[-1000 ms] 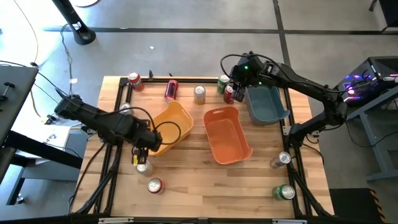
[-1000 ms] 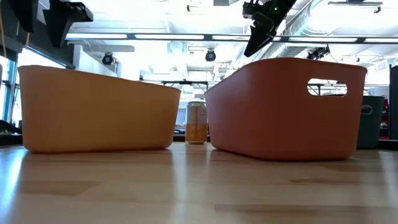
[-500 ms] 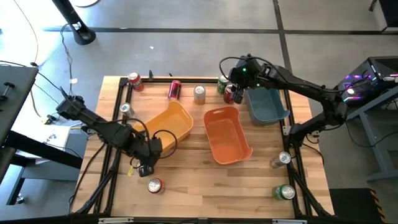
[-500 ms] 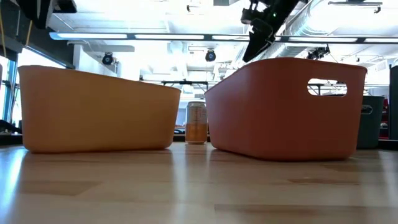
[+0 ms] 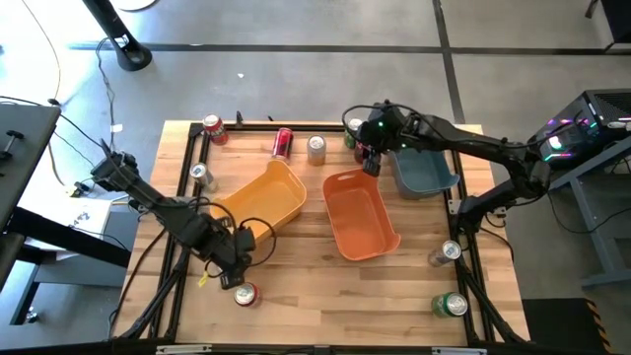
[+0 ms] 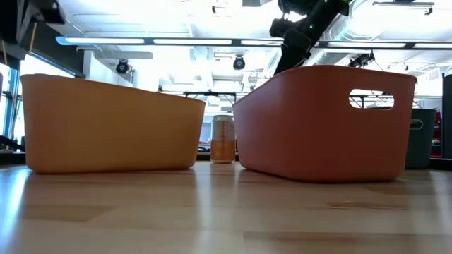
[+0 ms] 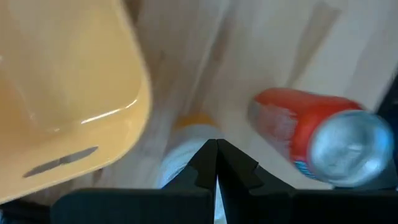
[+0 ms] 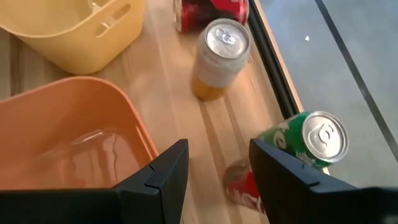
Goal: Sort soda cans
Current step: Move the yellow bin to the center of the table
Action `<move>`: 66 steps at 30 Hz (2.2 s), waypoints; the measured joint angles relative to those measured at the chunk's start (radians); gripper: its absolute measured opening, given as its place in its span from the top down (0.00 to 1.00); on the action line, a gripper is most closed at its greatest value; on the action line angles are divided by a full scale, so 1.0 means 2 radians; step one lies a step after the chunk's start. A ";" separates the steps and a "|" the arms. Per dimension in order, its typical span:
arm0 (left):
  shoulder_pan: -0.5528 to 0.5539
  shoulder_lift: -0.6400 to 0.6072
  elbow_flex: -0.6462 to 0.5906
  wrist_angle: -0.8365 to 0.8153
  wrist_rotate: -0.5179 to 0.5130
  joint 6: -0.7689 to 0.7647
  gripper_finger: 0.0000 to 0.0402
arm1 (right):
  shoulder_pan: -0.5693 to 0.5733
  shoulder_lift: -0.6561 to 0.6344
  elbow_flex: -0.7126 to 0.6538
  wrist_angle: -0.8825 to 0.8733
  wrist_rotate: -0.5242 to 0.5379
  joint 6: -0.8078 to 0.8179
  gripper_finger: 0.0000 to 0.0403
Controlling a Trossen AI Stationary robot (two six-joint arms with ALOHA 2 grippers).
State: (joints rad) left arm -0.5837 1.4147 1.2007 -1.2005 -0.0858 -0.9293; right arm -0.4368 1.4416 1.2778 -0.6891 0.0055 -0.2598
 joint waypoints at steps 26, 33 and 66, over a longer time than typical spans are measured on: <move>0.116 0.011 -0.004 0.012 0.010 0.193 0.54 | 0.021 -0.002 0.000 -0.016 0.004 0.035 0.59; 0.128 0.055 -0.005 0.018 0.010 0.177 0.44 | 0.023 -0.002 0.000 -0.016 0.006 0.029 0.59; 0.229 0.082 -0.005 0.183 0.103 0.121 0.92 | 0.022 -0.002 0.000 -0.048 0.005 0.025 0.59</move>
State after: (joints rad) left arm -0.1255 1.5792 1.1908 -0.8339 0.1193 -0.6868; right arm -0.3923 1.4372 1.2778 -0.7841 0.0149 -0.2104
